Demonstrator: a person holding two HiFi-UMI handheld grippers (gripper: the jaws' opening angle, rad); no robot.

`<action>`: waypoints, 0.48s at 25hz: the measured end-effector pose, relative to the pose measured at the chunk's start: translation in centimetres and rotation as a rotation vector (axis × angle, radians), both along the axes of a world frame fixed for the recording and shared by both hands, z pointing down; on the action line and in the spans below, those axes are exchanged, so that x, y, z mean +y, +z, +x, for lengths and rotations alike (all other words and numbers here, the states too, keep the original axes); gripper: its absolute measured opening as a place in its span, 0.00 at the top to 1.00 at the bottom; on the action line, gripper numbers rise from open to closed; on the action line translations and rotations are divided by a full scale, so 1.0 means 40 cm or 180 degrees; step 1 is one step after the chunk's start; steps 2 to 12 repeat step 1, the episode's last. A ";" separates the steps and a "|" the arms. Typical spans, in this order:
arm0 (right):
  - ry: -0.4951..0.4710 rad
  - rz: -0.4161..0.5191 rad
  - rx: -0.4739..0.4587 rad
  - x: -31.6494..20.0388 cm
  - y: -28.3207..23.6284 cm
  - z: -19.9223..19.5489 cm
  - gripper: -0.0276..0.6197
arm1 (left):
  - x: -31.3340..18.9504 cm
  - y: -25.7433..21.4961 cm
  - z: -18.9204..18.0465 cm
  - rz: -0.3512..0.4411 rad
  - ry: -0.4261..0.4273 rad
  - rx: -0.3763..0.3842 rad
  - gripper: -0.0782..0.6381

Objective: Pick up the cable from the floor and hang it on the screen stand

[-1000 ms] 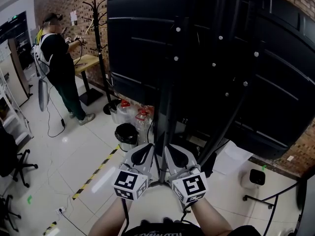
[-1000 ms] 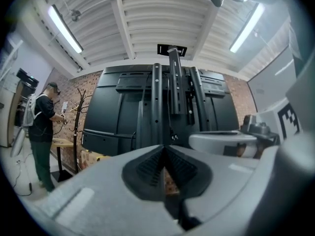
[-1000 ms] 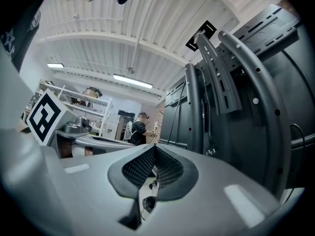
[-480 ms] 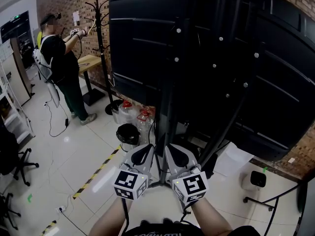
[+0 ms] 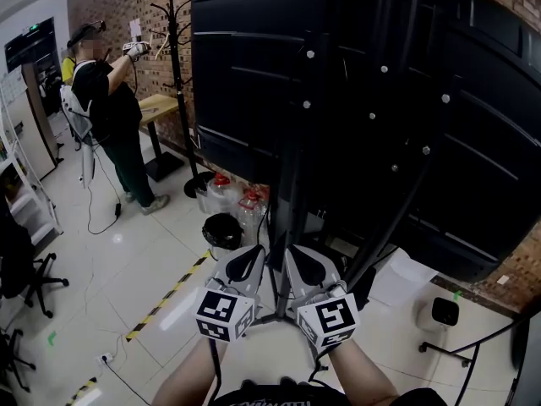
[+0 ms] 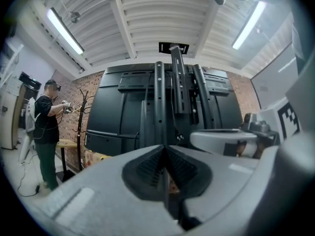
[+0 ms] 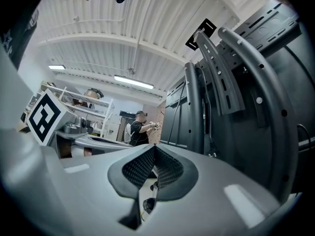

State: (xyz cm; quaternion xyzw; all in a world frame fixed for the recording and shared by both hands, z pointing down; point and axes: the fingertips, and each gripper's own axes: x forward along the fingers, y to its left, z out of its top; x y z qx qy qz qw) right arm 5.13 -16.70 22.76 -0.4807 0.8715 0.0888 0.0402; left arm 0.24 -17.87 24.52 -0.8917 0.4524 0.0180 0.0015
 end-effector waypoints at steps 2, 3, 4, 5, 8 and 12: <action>0.0000 0.0005 0.0003 -0.003 -0.002 0.000 0.95 | -0.003 -0.002 -0.001 0.0003 -0.0006 -0.0001 0.88; 0.0000 0.0005 0.0003 -0.003 -0.002 0.000 0.95 | -0.003 -0.002 -0.001 0.0003 -0.0006 -0.0001 0.88; 0.0000 0.0005 0.0003 -0.003 -0.002 0.000 0.95 | -0.003 -0.002 -0.001 0.0003 -0.0006 -0.0001 0.88; 0.0000 0.0005 0.0003 -0.003 -0.002 0.000 0.95 | -0.003 -0.002 -0.001 0.0003 -0.0006 -0.0001 0.88; 0.0000 0.0005 0.0003 -0.003 -0.002 0.000 0.95 | -0.003 -0.002 -0.001 0.0003 -0.0006 -0.0001 0.88; 0.0000 0.0005 0.0003 -0.003 -0.002 0.000 0.95 | -0.003 -0.002 -0.001 0.0003 -0.0006 -0.0001 0.88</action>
